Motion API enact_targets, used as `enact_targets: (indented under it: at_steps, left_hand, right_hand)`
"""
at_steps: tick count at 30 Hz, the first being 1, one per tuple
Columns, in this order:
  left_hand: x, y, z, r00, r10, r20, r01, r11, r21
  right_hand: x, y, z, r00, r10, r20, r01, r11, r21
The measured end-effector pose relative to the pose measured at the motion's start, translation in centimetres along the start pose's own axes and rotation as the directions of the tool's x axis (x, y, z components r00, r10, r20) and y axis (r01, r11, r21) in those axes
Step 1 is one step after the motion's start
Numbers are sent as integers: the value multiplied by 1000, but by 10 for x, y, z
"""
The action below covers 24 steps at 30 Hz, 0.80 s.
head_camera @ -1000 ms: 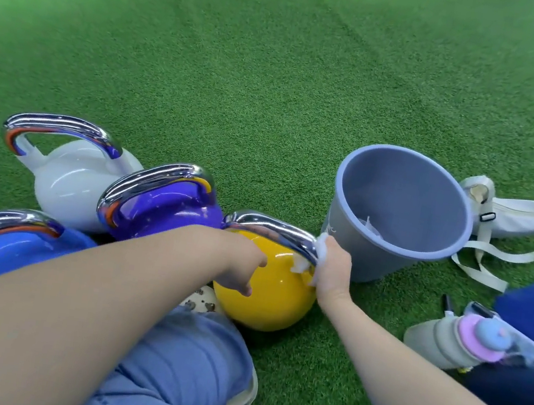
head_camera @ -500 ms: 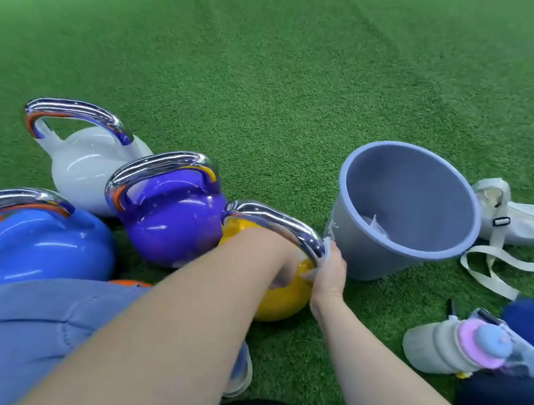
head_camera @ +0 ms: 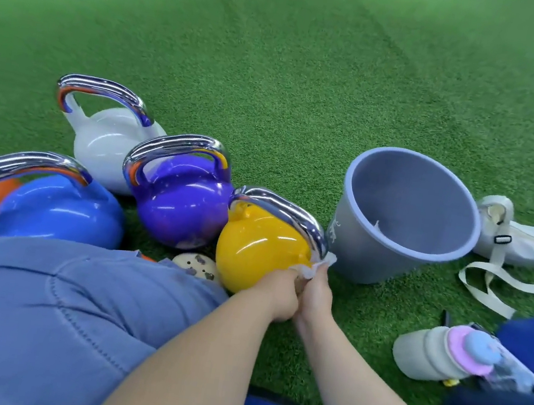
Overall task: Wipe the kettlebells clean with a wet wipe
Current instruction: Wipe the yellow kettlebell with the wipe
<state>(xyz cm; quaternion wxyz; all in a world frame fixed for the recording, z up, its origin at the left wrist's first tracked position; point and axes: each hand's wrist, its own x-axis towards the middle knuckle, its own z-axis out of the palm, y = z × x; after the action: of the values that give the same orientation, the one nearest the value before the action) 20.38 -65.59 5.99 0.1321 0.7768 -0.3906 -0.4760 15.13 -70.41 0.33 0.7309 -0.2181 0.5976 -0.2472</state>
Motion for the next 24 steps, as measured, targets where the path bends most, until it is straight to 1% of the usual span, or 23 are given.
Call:
enact_targets:
  at_steps: [3,6,8,10,11,14,16,18,21,23,24]
  left_hand:
    - [1,1,8,997,66,49,-62,995,-77]
    - [9,5,16,998,36,58,-31,996,-81]
    - [12,10,22,998,4,66,1,997,-83]
    - [12,14,30,998,-21,53,24,998,-56]
    - [15,14,35,999,-29,26,31,998,-54]
    - [20,12,45,998,-40,-57,38,999,-37]
    - [21,14,49,990,-60,-131,54,997,-48]
    - [20,19,50,969,-110,-221,89,991,-103]
    - [18,27,48,919,-160,-359,122,984,-127]
    - [21,24,45,904,-147,-401,96,985,-146]
    - [24,21,40,913,-146,-382,77,979,-189]
  right_hand:
    - [4,-18,3,1000,11,-21,-11,1000,-24]
    - [-2,-22,-2,1000,15,11,-15,1000,-28]
    - [-4,-18,-10,999,-1,33,4,996,-90]
    - [-3,-11,-20,1000,2,22,1,993,-121]
    - [-2,-7,-24,999,14,31,-11,994,-109]
    - [5,2,-32,990,44,134,-46,999,15]
    - [8,2,-37,983,51,175,-64,996,68]
    - [6,0,-41,976,46,215,-62,996,68]
    - [2,-4,-43,970,7,243,-5,1000,-6]
    - [2,-4,-45,968,-33,248,43,998,-34]
    - [2,-4,-45,966,-61,251,74,996,-41]
